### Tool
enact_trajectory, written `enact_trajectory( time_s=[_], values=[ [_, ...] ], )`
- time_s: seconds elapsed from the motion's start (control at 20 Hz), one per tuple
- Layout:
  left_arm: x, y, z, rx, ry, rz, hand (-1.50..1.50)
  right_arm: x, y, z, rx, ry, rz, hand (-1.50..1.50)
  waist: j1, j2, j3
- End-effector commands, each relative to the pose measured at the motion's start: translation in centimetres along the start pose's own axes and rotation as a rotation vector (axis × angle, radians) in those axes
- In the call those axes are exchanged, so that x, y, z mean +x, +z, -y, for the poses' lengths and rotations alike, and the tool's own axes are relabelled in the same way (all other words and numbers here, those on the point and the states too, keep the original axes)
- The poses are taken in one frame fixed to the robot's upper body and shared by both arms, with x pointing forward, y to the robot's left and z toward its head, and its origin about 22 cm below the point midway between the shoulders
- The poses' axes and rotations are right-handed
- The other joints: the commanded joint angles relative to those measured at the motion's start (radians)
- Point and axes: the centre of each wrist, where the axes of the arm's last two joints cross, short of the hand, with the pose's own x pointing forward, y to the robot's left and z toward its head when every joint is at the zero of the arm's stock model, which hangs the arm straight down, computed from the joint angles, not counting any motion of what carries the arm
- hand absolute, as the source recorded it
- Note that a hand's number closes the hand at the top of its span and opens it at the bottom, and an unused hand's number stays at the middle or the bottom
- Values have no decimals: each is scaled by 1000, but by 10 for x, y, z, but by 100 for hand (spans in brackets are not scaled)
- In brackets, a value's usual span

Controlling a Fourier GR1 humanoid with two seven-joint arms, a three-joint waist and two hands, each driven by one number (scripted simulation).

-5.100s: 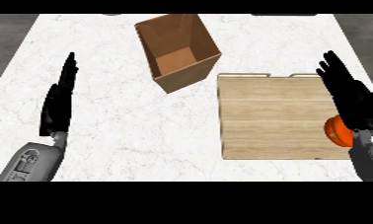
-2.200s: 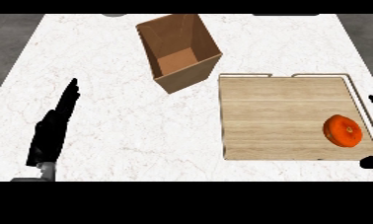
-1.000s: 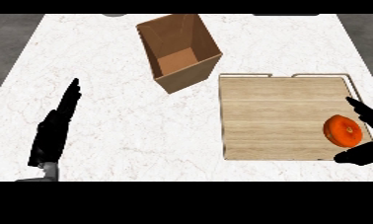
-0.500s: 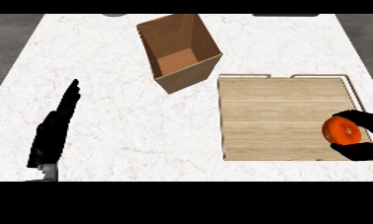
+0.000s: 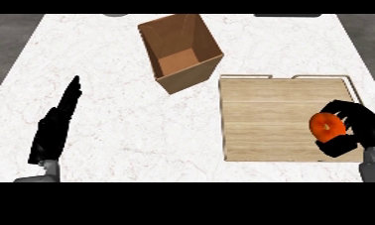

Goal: Pick the squash from the tray and place it in the cardboard box

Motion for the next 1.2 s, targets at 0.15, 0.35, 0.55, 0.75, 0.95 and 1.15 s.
enact_trajectory(
  time_s=[0.15, 0.35, 0.55, 0.75, 0.95, 1.15],
  values=[
    [6, -9, -6, 4, -11, -9, 0, 97, 31, -60, -138, 245, 76, 150, 3, 4, 7],
    [-10, -6, -2, 15, 8, -8, 0, 113, 45, -62, -196, 278, 78, 150, -5, 4, 8],
    [-11, 21, -5, 10, 1, -12, 0, 137, 59, -32, -301, 262, 73, 150, 0, 2, 8],
    [-8, 0, 3, 12, 10, -8, 0, 159, 75, -21, -325, 114, 235, 150, -5, 3, 8],
    [-15, 3, 3, 19, 10, -8, 0, 181, 104, 17, -401, -119, 449, 150, -10, 1, 8],
    [-5, 6, 3, -4, 14, -11, 0, 194, 106, 25, -406, -208, 565, 150, 1, 4, 9]
  ],
)
